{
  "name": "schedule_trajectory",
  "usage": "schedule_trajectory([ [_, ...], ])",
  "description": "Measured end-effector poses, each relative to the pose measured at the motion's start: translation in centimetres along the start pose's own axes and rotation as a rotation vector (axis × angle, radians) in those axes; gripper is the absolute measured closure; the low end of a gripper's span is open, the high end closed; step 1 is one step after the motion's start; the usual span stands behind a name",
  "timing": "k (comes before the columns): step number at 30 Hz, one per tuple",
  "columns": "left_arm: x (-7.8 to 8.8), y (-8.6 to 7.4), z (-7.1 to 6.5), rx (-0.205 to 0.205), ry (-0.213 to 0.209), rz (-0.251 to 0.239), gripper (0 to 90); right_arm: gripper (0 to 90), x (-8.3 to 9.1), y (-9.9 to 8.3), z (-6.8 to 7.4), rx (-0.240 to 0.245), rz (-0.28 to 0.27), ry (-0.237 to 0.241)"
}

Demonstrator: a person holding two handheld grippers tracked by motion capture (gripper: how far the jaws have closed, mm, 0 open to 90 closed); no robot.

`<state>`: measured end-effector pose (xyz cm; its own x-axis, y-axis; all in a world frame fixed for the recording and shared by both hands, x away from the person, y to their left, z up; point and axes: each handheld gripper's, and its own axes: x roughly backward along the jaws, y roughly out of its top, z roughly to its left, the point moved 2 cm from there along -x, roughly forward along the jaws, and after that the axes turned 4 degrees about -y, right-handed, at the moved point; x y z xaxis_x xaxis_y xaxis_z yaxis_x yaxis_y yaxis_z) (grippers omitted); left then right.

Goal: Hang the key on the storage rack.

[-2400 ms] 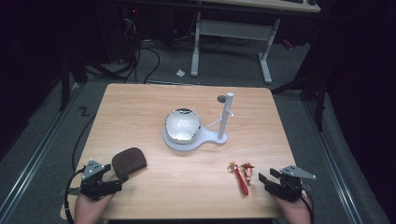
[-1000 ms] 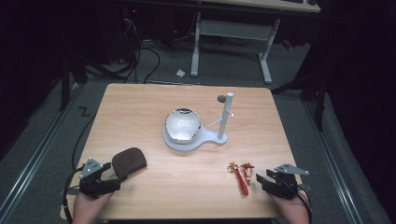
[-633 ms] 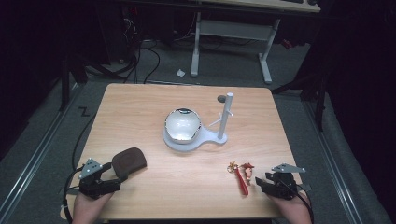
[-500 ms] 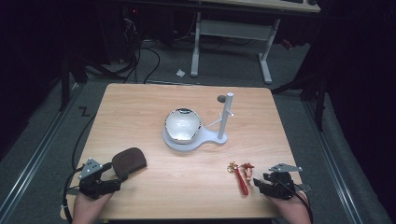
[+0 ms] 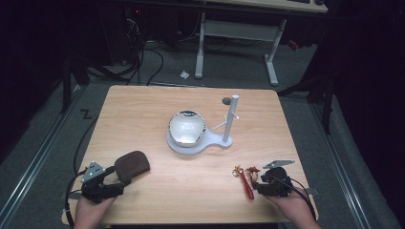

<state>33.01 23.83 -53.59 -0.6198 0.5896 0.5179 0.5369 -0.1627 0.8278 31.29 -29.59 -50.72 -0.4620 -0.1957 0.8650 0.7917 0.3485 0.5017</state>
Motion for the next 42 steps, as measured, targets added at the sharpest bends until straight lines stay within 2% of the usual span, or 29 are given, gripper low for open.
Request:
schedule_trajectory([
  [3,0.0,0.0,0.0,-0.001,-0.002,0.0,17.1,50.2,-0.4,0.7,0.2,-0.003,0.028,-0.002],
  [9,0.1,0.0,0.1,0.0,-0.005,-0.002,17.1,51.5,-1.3,1.5,0.3,-0.021,0.078,-0.042],
  [18,0.2,0.0,0.3,0.005,-0.01,-0.006,17.1,55.0,-2.1,2.1,0.4,-0.002,0.113,-0.069],
  [23,0.2,0.0,0.2,0.005,-0.011,-0.006,17.1,59.8,-2.4,2.5,0.3,0.009,0.132,-0.084],
  [25,0.2,0.0,0.3,0.005,-0.011,-0.006,17.1,60.8,-2.6,2.6,0.3,0.027,0.134,-0.091],
  [32,0.2,0.0,0.3,0.009,-0.012,-0.007,17.1,61.7,-2.8,3.2,0.3,0.037,0.149,-0.089],
  [42,0.3,0.0,0.4,0.016,-0.013,-0.013,17.6,62.5,-3.1,3.8,-0.1,0.064,0.179,-0.059],
])
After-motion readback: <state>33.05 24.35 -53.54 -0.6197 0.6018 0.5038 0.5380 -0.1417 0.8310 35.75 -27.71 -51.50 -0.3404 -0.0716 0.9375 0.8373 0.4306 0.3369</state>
